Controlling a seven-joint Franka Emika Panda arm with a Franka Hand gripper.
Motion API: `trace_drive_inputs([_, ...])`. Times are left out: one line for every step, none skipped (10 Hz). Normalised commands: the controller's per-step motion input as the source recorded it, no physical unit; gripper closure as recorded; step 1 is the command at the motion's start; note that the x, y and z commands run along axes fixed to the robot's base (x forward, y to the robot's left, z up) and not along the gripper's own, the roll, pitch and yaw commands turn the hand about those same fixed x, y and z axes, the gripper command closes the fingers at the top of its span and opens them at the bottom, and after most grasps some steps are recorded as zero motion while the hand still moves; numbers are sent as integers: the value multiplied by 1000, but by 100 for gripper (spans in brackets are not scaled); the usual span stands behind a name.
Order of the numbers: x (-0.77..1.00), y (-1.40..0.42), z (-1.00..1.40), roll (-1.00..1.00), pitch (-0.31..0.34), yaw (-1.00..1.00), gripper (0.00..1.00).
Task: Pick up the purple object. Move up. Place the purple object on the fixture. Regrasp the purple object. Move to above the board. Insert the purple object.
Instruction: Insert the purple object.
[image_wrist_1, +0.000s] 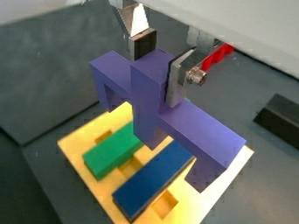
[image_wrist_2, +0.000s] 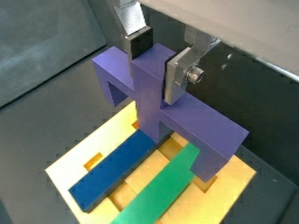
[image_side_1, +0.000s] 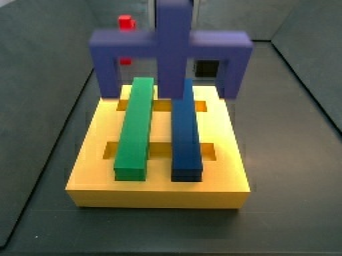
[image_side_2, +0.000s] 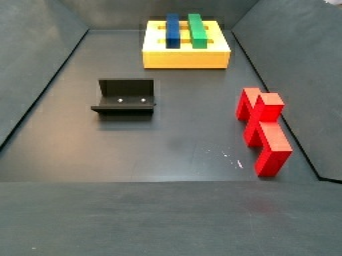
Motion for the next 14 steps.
trace_drive_inputs([-49, -286, -583, 151, -207, 323, 100])
trace_drive_inputs([-149, -166, -357, 77, -164, 129, 100])
trace_drive_inputs([-57, -106, -309, 90, -110, 89, 100])
trace_drive_inputs([-17, -91, -220, 80, -54, 46, 100])
trace_drive_inputs([-120, -6, -220, 74, -51, 0, 100])
trace_drive_inputs([-97, -23, -231, 31, -73, 0, 100])
trace_drive_inputs([-91, -40, -206, 21, -74, 0, 100])
trace_drive_inputs([-83, -51, -214, 23, -69, 0, 100])
trace_drive_inputs([-60, -66, -286, 0, -93, 0, 100])
trace_drive_inputs([-57, -66, -314, 0, -119, 0, 100])
trace_drive_inputs([69, -134, -197, -9, -60, 0, 100])
trace_drive_inputs([43, -63, -63, 0, -10, 0, 100])
trace_drive_inputs([0, -31, -11, 0, 0, 0, 100])
trace_drive_inputs([9, -31, 0, 0, 0, 0, 100])
